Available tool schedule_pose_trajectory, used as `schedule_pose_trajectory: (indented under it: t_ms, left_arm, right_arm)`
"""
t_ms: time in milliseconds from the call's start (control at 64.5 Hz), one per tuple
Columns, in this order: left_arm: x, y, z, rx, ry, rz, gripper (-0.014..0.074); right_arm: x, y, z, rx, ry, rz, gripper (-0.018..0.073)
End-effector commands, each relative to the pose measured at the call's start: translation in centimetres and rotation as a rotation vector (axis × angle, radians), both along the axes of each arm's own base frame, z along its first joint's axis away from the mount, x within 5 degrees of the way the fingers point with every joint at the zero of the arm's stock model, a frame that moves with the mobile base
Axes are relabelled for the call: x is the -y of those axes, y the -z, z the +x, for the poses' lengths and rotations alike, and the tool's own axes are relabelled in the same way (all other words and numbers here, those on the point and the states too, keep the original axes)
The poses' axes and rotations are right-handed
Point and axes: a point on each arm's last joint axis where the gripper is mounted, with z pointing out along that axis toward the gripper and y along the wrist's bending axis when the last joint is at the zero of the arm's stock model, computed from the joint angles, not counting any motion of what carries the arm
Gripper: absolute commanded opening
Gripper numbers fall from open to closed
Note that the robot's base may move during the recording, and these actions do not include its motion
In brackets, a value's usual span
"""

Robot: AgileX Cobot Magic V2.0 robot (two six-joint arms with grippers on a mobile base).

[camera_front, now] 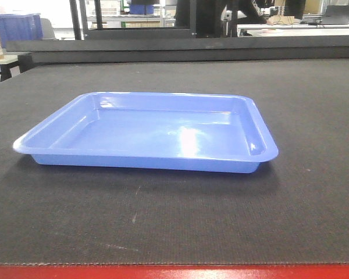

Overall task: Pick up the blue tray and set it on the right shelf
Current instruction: 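Lower both grippers toward opposite short edges of the light blue tray, then close both grippers on the tray rims and lift the tray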

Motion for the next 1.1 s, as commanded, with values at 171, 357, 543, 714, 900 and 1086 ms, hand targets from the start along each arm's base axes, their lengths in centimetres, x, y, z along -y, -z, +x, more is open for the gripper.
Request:
schedule_pose_trajectory:
  t_ms: [171,357,543,714,900,1086]
  left_arm:
    - [0.7,-2.4,5.7,-0.126,0.047,0.082,0.0387]
    - [3.7,-3.9,9.8,-0.332,0.234,0.131,0.0387]
    - [7.0,-4.4,15.0,-0.553,0.334,0.194,0.0414]
    - [8.8,-3.9,20.7,-0.660,0.328,0.221,0.0453]
    - [10.5,-2.3,25.7,-0.778,0.302,0.185,0.0454]
    - [11.1,1.0,29.7,-0.963,0.232,0.247,0.0454]
  right_arm:
    - [-0.8,-3.1,6.4,-0.094,-0.088,0.007,0.0631]
    - [-4.3,-5.3,10.6,-0.257,-0.296,-0.007,0.0631]
    - [-8.4,-5.3,15.9,-0.549,-0.414,-0.014,0.0631]
    - [-10.3,-4.5,21.0,-0.773,-0.367,0.055,0.0631]
    - [-11.9,-2.2,26.1,-0.916,-0.294,0.105,0.0631]
    - [-12.7,1.3,29.9,-1.055,-0.182,0.095,0.0631]
